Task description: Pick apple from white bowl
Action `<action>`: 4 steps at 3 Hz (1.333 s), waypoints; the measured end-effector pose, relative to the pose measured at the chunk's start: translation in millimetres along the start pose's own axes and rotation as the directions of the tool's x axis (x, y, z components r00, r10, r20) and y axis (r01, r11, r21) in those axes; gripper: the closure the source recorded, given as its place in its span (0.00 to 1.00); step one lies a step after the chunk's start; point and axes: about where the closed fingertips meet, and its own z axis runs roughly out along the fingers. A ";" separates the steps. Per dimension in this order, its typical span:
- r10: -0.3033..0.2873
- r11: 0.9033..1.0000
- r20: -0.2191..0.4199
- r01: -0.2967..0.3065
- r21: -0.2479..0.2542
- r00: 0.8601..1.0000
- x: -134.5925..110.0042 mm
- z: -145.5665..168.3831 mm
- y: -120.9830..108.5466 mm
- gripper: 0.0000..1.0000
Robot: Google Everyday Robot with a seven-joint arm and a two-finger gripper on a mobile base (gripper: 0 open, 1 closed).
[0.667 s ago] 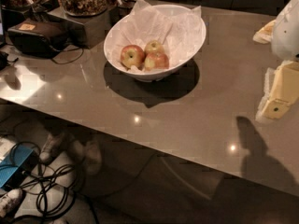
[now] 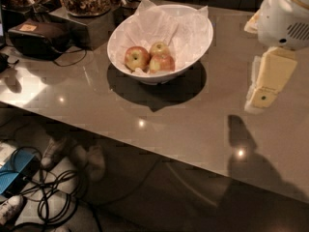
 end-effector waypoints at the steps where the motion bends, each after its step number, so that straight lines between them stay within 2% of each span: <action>1: -0.021 1.000 -0.035 0.021 -0.015 0.999 -23.9 5.8 -15.3 0.00; 3: -0.022 1.000 -0.015 0.022 -0.001 1.000 -32.6 3.7 -20.7 0.00; 4: 0.020 0.997 0.007 -0.020 -0.070 1.000 -56.2 18.6 -38.7 0.00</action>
Offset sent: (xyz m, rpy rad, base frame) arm 0.0173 0.0164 0.0021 -0.0303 0.0186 0.0108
